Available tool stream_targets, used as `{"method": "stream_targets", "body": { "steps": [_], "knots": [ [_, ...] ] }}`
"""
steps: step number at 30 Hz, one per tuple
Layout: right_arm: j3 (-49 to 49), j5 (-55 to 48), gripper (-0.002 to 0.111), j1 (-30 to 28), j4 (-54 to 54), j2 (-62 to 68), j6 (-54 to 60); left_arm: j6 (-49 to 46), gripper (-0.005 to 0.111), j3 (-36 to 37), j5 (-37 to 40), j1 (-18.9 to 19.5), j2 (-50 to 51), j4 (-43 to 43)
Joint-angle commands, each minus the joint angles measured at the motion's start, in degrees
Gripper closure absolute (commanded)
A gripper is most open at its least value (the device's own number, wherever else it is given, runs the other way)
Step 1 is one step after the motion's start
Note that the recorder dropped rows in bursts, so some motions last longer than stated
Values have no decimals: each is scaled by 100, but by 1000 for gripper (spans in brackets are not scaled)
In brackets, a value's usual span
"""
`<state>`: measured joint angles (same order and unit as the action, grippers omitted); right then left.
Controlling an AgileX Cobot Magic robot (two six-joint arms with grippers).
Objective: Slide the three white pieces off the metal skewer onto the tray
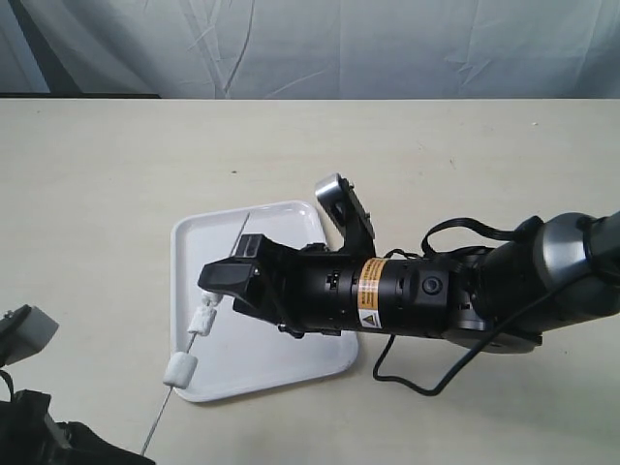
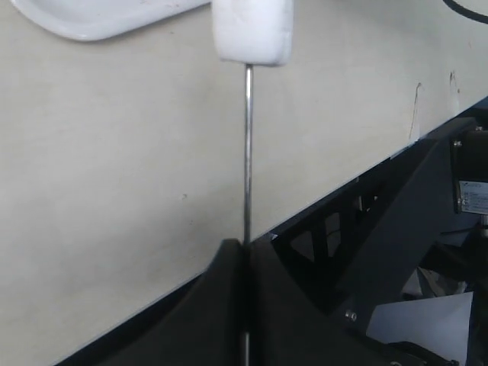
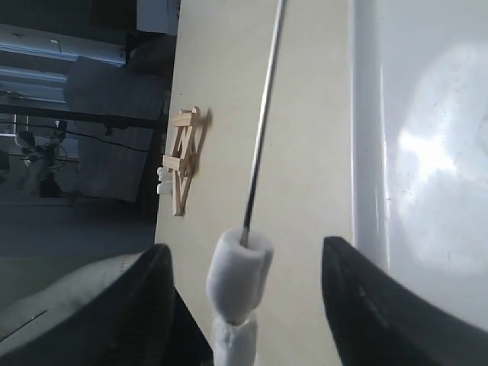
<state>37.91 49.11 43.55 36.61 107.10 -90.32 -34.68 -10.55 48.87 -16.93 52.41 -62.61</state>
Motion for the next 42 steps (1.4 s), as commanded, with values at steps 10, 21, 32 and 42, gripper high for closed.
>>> {"method": "stream_targets", "body": {
  "steps": [10,21,32,42],
  "knots": [
    [21,262,79,-14,399,11,-218,-27,107,38,207,-34,-39,-93],
    [21,23,79,-14,326,11,-177,-37,107,38,232,-34,-39,-167],
    [21,20,93,-14,99,11,81,-134,107,38,313,-34,-39,-293],
    [726,-1575,93,-14,168,46,375,201,107,38,1038,-34,-80,-135]
  ]
}}
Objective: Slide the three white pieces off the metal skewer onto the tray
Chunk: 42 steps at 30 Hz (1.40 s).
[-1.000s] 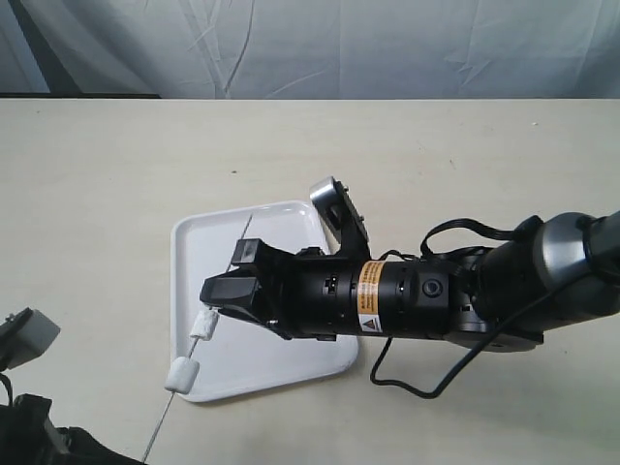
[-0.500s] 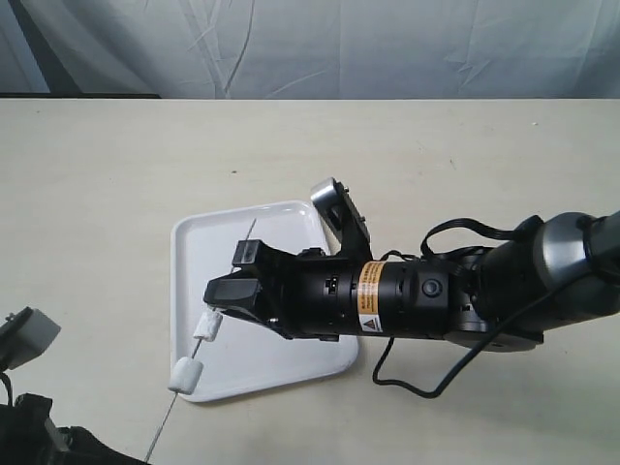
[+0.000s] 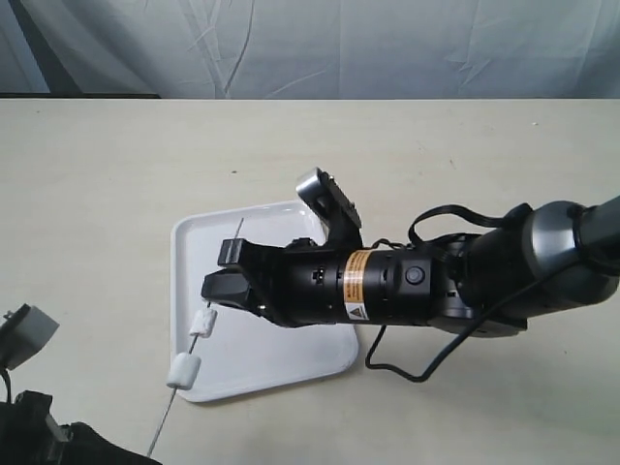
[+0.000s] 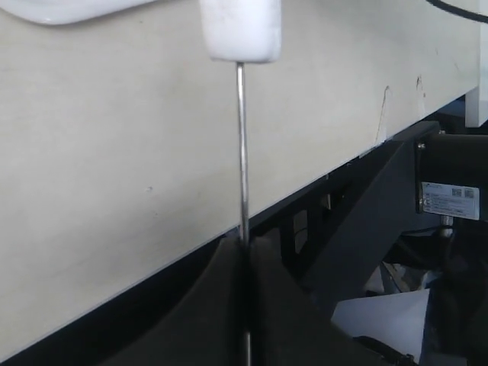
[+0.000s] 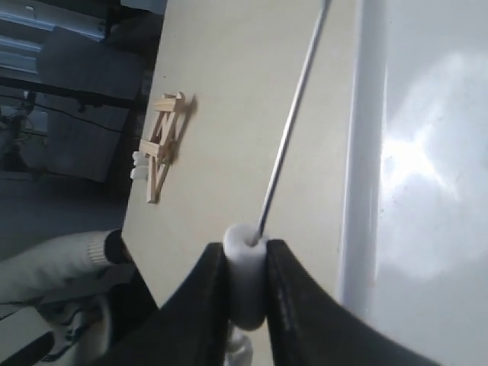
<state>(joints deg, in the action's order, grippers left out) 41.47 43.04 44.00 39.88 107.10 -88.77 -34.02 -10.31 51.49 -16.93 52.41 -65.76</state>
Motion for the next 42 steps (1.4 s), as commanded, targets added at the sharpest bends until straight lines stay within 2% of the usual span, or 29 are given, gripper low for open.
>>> {"method": "stream_targets", "body": {
  "steps": [1,5,13,16,24,26,30,32,42],
  "knots": [
    [459,-1187,93,-58,-110,46,219,199,107,13,803,-34,-126,228],
    [772,-2117,93,-58,104,46,219,479,107,13,1005,-34,-262,307],
    [1040,-3055,93,-69,275,46,219,1449,107,13,1848,-34,-718,754],
    [1116,-3463,93,-69,306,46,232,1763,107,13,1848,-34,-936,900],
    [1271,-3997,93,-128,357,46,291,1867,107,347,1848,-34,-983,891],
    [1335,-4091,89,-189,357,46,303,1867,107,407,1848,-34,-983,874],
    [1369,-4014,65,-264,357,46,303,1867,107,431,1848,-34,-983,843],
    [1369,-3951,58,-264,393,46,316,1867,107,431,1783,-34,-983,798],
    [1369,-3629,61,-264,558,33,316,1684,107,431,812,-34,-983,783]
  ]
}}
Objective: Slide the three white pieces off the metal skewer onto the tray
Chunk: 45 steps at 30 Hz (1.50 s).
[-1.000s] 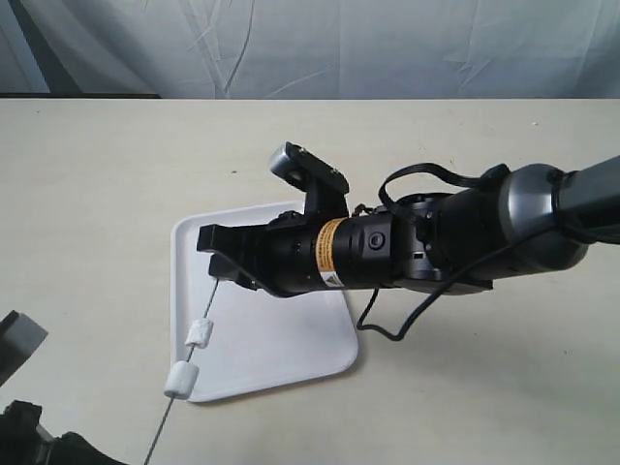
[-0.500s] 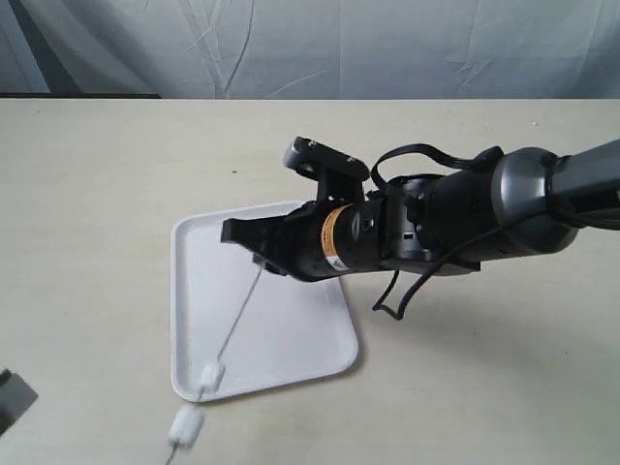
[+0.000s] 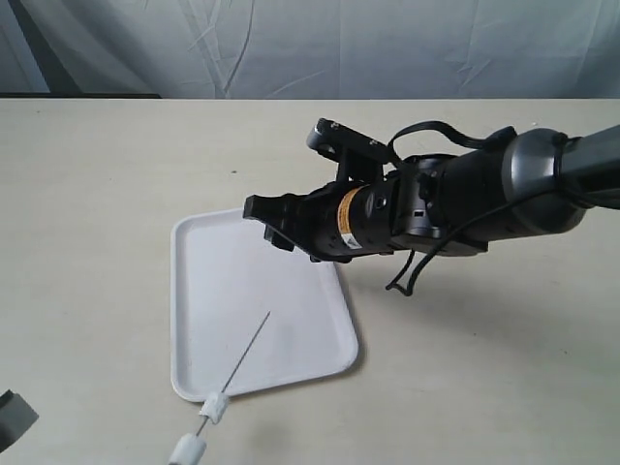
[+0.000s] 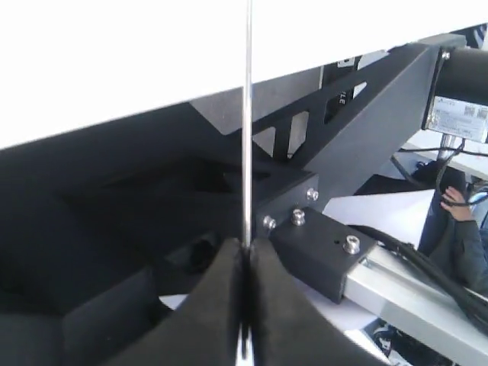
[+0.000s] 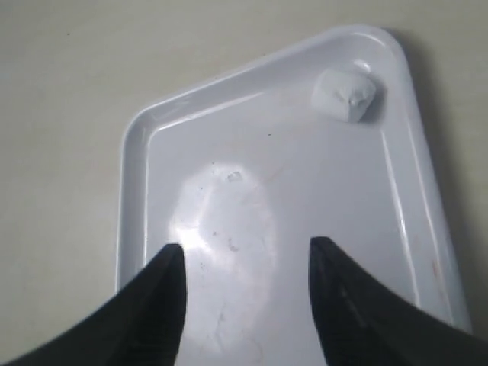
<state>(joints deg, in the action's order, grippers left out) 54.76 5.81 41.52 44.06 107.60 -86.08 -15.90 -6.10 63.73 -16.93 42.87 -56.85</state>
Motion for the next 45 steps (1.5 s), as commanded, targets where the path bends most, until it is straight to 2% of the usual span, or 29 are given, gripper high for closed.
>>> {"method": "stream_targets", "body": {
  "steps": [1,6,13,23,31,45],
  "knots": [
    [39,76,61,-5,219,-46,48,-156,107,10,-555,-33,-28,-109],
    [-15,-3,61,284,335,-325,-55,-272,107,10,-984,-33,-28,-57],
    [-599,-120,61,585,324,-636,-627,-432,107,10,-1151,-33,-28,-49],
    [-1056,2060,61,594,181,-654,-1429,-920,107,10,-1189,-33,-28,-200],
    [-1056,2182,61,594,532,-654,-1495,-1639,107,10,-1486,-33,-28,-640],
    [-1045,2482,61,594,945,-654,-1717,-1928,107,10,-1642,-33,-28,-872]
  ]
}}
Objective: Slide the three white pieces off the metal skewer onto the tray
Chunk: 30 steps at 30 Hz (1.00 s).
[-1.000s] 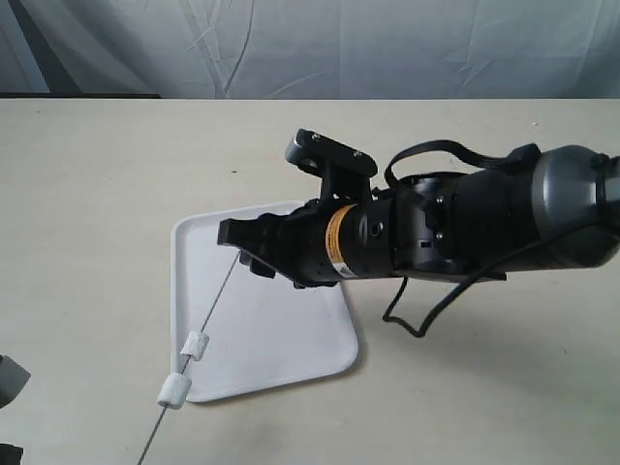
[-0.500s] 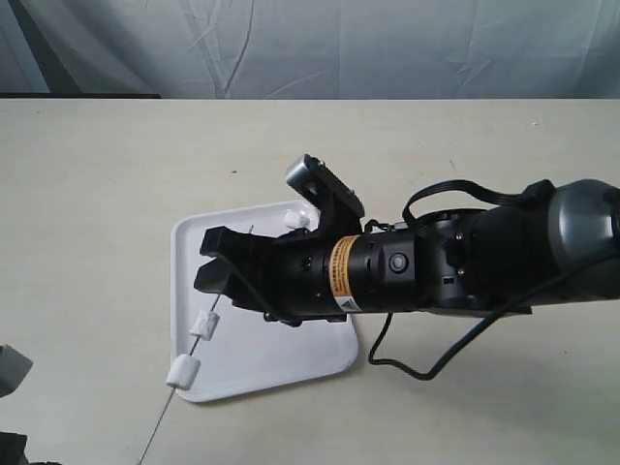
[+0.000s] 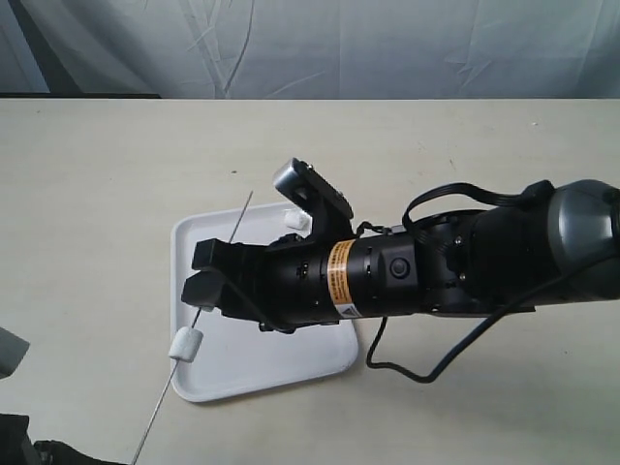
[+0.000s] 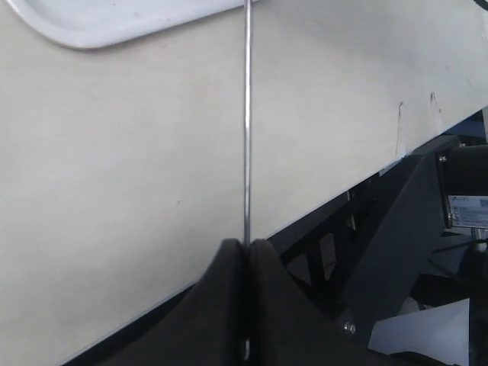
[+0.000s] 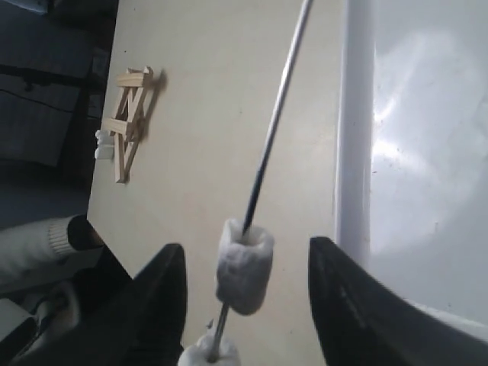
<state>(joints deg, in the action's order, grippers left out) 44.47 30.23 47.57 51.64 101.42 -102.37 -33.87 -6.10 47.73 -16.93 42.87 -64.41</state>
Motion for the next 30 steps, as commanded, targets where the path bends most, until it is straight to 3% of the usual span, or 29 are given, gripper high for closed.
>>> {"method": "stream_targets", "body": {
  "steps": [1,6,11,30],
  "knots": [
    [-16,41,61,-11,185,-11,-115,-130,107,10,-34,-33,-28,-128],
    [-16,80,61,-11,185,29,-115,-130,107,10,45,-33,-28,-128],
    [22,152,78,-11,211,29,-115,-130,107,10,58,-33,-28,-128],
    [216,102,78,-11,470,29,-126,-107,107,10,149,-33,-28,-148]
  ]
}}
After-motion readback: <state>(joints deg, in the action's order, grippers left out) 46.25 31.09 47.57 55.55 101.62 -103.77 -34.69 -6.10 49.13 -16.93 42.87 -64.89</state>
